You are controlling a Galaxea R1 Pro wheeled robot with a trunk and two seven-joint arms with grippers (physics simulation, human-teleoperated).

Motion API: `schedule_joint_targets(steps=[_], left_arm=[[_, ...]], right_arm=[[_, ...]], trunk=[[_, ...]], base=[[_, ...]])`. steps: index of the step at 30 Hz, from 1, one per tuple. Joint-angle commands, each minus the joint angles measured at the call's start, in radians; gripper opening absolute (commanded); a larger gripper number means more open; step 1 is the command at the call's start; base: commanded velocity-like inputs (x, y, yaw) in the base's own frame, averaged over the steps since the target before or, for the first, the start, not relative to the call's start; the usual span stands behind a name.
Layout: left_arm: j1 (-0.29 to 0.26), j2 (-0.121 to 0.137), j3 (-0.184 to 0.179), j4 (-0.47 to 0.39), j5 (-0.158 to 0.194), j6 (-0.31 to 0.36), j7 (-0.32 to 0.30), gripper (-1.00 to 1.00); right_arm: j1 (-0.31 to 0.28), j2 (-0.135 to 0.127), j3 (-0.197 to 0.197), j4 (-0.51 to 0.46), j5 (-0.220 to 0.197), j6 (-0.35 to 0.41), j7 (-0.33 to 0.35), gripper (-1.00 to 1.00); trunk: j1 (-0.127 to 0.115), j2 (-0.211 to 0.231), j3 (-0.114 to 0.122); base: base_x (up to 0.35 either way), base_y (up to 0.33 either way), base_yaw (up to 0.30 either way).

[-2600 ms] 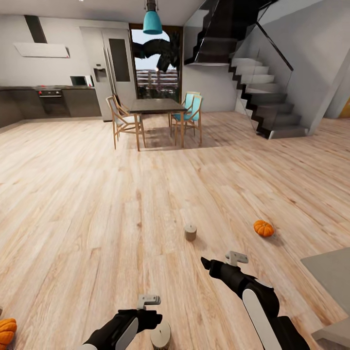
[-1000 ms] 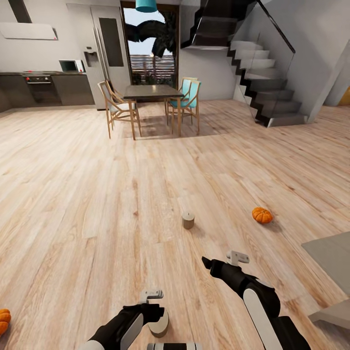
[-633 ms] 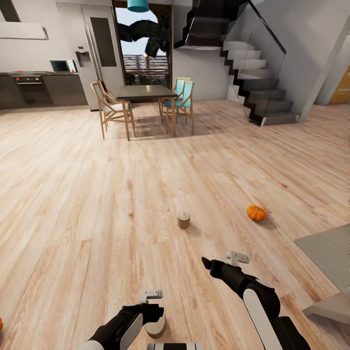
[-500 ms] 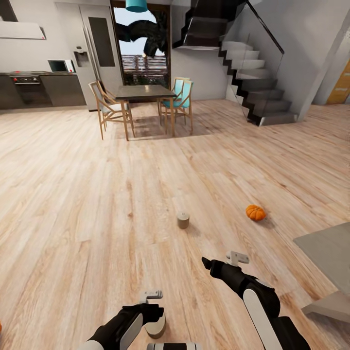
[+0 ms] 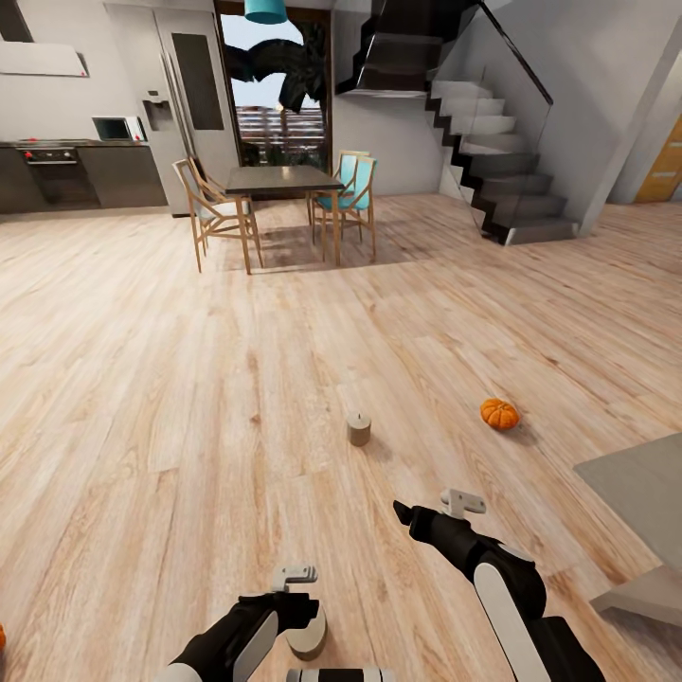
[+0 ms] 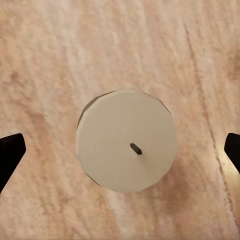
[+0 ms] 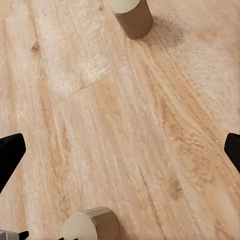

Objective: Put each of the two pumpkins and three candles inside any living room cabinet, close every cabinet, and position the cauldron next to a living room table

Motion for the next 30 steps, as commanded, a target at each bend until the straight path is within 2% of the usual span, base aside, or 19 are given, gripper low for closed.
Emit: schedule_joint_targets(steps=[1,21,30], left_arm=[[0.000,0.001,-0.008,-0.002,0.010,0.004,0.009,1.00],[0.000,0.001,-0.010,-0.002,0.010,0.004,0.009,1.00],[0.000,0.001,-0.010,-0.002,0.010,0.004,0.008,1.00]], right_arm=[[-0.001,0.000,0.001,-0.001,-0.011,0.002,-0.009,1.00],[0.000,0.000,0.000,0.000,-0.011,0.002,-0.008,1.00],[0.000,0.000,0.000,0.000,-0.011,0.002,-0.008,1.00]], trunk=[[0.000,0.000,-0.001],[0.000,0.000,0.001],[0.000,0.000,0.006]], base=[[0.000,0.000,0.000],[0.000,0.016,-0.042],[-0.020,0.017,-0.132]])
